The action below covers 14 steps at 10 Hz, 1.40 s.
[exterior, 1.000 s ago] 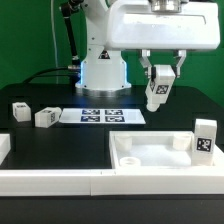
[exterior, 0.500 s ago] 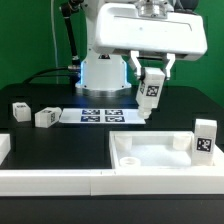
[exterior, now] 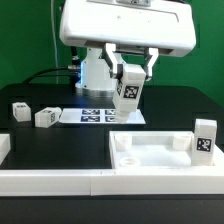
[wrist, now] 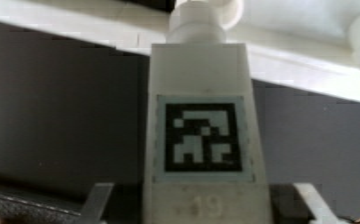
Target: Assemble square table
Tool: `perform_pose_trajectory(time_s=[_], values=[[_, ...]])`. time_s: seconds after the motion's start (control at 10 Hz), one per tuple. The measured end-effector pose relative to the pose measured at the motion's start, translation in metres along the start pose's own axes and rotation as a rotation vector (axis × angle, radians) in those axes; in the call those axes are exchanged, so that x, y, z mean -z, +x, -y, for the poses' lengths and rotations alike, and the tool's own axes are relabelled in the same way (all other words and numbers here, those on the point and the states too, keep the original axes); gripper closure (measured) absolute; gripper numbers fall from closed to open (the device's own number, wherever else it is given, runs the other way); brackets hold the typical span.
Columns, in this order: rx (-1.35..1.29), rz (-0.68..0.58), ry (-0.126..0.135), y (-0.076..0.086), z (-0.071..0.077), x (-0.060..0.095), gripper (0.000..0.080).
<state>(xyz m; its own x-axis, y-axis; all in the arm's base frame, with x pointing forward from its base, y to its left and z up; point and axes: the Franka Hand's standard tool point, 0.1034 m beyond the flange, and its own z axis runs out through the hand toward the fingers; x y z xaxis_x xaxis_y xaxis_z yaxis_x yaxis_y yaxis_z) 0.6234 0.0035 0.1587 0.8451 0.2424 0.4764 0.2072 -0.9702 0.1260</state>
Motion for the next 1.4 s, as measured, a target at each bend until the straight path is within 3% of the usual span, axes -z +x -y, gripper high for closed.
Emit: perform_pose_trajectory(time_s=[0.4, 0.7, 1.0, 1.2, 1.4], values=[[0.001, 0.004, 0.001, -0.003, 0.002, -0.001, 0.0509], [0.003, 0.001, 0.004, -0.026, 0.011, -0.02, 0.0509], [-0.007, -0.001, 0.002, -0.027, 0.009, -0.024, 0.0509], [-0.011, 0.012, 0.014, -0.028, 0.02, -0.025, 0.0509], [-0.007, 0.013, 0.013, -0.028, 0.019, -0.026, 0.0509]])
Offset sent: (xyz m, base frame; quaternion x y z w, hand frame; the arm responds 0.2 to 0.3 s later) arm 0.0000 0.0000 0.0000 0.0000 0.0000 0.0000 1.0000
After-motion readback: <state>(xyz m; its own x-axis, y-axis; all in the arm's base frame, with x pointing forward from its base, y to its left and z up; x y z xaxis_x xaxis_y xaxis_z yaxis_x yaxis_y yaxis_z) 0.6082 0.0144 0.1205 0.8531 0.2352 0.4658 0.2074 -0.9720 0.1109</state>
